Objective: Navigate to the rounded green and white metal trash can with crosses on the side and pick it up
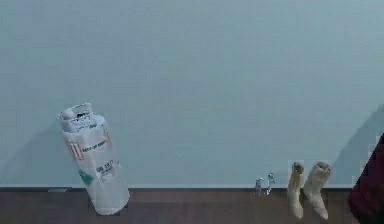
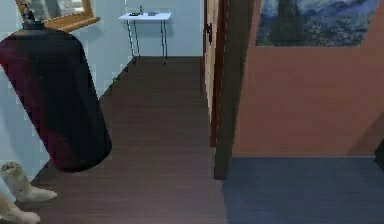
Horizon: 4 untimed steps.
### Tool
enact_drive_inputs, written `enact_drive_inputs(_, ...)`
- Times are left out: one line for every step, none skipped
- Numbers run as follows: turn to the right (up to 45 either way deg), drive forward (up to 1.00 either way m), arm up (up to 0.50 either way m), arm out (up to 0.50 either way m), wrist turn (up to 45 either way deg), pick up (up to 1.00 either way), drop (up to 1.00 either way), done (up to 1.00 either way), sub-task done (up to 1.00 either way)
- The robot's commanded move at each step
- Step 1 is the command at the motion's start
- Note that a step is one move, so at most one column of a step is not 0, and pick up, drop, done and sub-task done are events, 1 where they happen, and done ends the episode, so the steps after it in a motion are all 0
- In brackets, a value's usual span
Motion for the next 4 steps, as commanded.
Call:
enact_drive_inputs(-45.0, 0.00, 0.00, 0.00, 0.0, 0.00, 0.00, 0.00, 0.00)
enact_drive_inputs(0.0, 0.55, 0.00, 0.00, 0.0, 0.00, 0.00, 0.00, 0.00)
enact_drive_inputs(-21.0, 0.00, 0.00, 0.00, 0.0, 0.00, 0.00, 0.00, 0.00)
enact_drive_inputs(0.0, 0.85, 0.00, 0.00, 0.0, 0.00, 0.00, 0.00, 0.00)
